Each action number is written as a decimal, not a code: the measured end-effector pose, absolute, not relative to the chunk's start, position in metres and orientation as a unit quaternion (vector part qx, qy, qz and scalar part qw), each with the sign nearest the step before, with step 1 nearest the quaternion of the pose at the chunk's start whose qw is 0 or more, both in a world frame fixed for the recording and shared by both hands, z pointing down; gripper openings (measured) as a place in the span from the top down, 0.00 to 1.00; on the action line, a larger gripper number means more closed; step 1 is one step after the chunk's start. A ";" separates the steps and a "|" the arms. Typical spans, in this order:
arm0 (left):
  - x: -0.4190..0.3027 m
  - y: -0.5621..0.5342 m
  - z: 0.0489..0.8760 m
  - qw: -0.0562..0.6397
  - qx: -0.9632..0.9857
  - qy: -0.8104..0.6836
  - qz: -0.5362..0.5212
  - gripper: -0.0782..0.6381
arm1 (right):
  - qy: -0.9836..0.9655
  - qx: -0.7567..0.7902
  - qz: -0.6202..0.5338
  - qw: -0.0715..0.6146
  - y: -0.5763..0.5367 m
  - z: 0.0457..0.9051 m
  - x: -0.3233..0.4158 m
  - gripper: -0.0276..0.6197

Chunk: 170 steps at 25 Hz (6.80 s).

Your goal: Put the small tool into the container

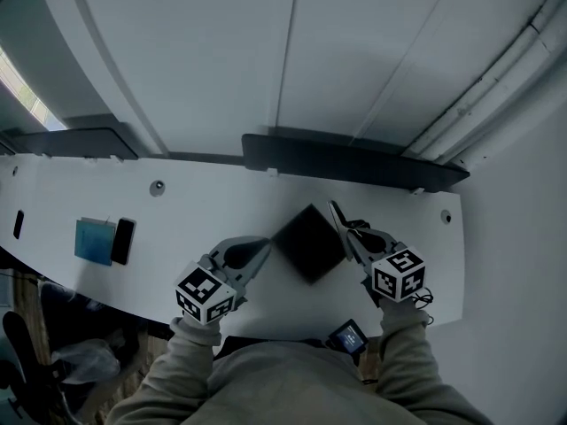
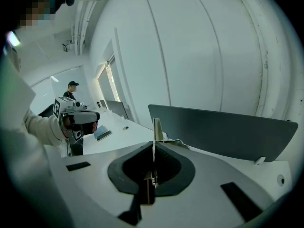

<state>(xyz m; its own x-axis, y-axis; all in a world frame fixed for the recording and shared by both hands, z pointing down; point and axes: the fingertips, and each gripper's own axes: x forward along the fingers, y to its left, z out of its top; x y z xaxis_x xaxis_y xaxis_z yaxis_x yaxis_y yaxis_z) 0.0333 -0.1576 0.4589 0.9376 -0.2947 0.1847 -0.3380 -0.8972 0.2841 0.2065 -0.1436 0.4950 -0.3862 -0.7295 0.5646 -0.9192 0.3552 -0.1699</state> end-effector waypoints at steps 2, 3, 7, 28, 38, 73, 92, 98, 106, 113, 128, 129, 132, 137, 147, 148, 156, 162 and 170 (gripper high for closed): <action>0.031 -0.157 0.462 0.161 0.971 -0.165 0.068 0.89 | -0.798 0.514 0.236 0.208 -0.144 0.500 0.207 0.92; 0.031 -0.157 0.463 0.162 0.970 -0.166 0.068 0.89 | -0.798 0.513 0.236 0.211 -0.145 0.502 0.207 0.92; 0.027 -0.156 0.468 0.166 0.969 -0.170 0.067 0.89 | -0.797 0.511 0.238 0.217 -0.148 0.509 0.206 0.92; 0.012 -0.138 0.500 0.194 0.960 -0.180 0.088 0.89 | -0.796 0.484 0.253 0.260 -0.151 0.552 0.203 0.92; 0.013 -0.134 0.504 0.200 0.958 -0.188 0.087 0.89 | -0.795 0.471 0.255 0.285 -0.149 0.570 0.206 0.92; -0.034 -0.125 0.528 0.227 0.934 -0.260 0.092 0.89 | -0.771 0.444 0.263 0.374 -0.176 0.619 0.203 0.92; -0.047 -0.124 0.544 0.243 0.926 -0.271 0.096 0.89 | -0.752 0.424 0.285 0.416 -0.179 0.671 0.196 0.92; -0.049 -0.122 0.547 0.249 0.925 -0.270 0.096 0.89 | -0.753 0.419 0.302 0.407 -0.178 0.680 0.191 0.92; -0.050 -0.123 0.547 0.248 0.926 -0.268 0.096 0.89 | -0.754 0.420 0.308 0.401 -0.179 0.680 0.191 0.92; -0.052 -0.123 0.545 0.248 0.927 -0.264 0.096 0.89 | -0.755 0.426 0.315 0.386 -0.179 0.681 0.192 0.92; -0.049 -0.118 0.541 0.247 0.931 -0.252 0.093 0.89 | -0.775 0.414 0.329 0.344 -0.161 0.682 0.180 0.70; -0.050 -0.118 0.541 0.247 0.931 -0.251 0.093 0.89 | -0.774 0.421 0.330 0.339 -0.162 0.680 0.182 0.70; -0.051 -0.118 0.541 0.247 0.932 -0.250 0.093 0.89 | -0.771 0.432 0.331 0.331 -0.165 0.677 0.185 0.70; -0.047 -0.117 0.540 0.246 0.934 -0.243 0.093 0.89 | -0.767 0.445 0.329 0.323 -0.167 0.670 0.191 0.70; -0.045 -0.117 0.530 0.235 0.939 -0.232 0.092 0.89 | -0.763 0.474 0.315 0.307 -0.165 0.652 0.197 0.70; -0.044 -0.117 0.528 0.232 0.940 -0.231 0.091 0.89 | -0.763 0.477 0.314 0.303 -0.165 0.650 0.198 0.70; -0.039 -0.118 0.512 0.219 0.947 -0.219 0.088 0.89 | -0.766 0.488 0.304 0.288 -0.162 0.627 0.199 0.71; -0.032 -0.120 0.501 0.209 0.951 -0.212 0.085 0.89 | -0.769 0.472 0.296 0.314 -0.150 0.622 0.194 0.92; -0.026 -0.120 0.489 0.193 0.956 -0.201 0.087 0.89 | -0.777 0.463 0.281 0.320 -0.144 0.608 0.183 0.93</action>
<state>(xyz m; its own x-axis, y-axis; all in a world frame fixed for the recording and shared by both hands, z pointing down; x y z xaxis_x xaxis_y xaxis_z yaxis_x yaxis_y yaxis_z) -0.0262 -0.1197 0.4887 0.9038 -0.3519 0.2437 -0.4189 -0.8441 0.3348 0.1827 -0.1444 0.6081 -0.3664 -0.5404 0.7574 -0.8999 0.4128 -0.1408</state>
